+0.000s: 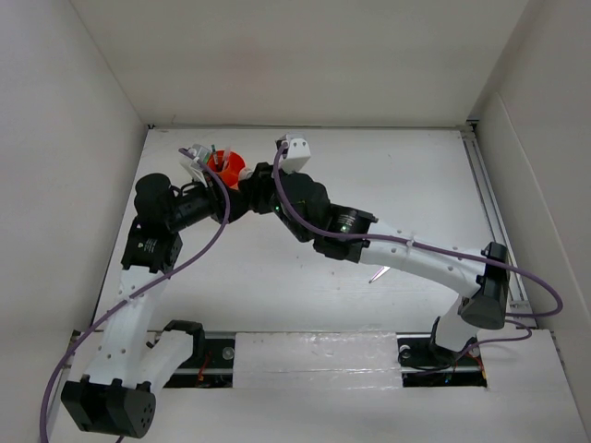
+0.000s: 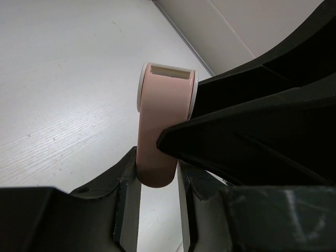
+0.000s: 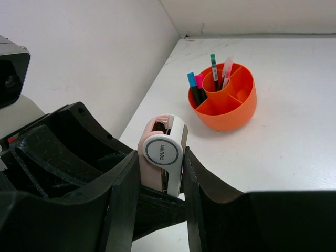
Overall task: Sort the stationery into containers
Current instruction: Place the stapler in the storage box.
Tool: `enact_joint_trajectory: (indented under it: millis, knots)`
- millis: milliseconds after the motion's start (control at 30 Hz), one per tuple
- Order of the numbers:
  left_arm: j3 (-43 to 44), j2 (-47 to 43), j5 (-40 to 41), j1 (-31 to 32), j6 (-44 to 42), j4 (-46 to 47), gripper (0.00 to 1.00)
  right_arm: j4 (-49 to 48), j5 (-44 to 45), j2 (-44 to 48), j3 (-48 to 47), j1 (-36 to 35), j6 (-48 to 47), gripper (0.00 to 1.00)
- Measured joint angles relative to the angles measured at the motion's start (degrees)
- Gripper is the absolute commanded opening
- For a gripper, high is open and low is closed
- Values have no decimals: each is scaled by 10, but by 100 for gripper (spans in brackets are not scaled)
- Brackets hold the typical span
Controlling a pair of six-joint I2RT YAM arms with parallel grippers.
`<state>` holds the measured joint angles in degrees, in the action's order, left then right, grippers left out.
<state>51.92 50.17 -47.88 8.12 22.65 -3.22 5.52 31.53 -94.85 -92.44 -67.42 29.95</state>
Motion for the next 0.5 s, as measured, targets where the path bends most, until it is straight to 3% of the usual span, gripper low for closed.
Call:
enact_joint_trajectory:
  millis: [133, 333, 500]
  knots:
    - [-6, -1, -2, 0, 2, 12, 0, 1, -10, 1, 0, 4, 0, 5]
    - [-6, -2, -5, 0, 3, 17, 0, 0, -27, 5, 2, 8, -6, 25]
    - [-6, -2, -7, 0, 3, 17, 0, -1, -35, 7, 3, 9, -10, 29]
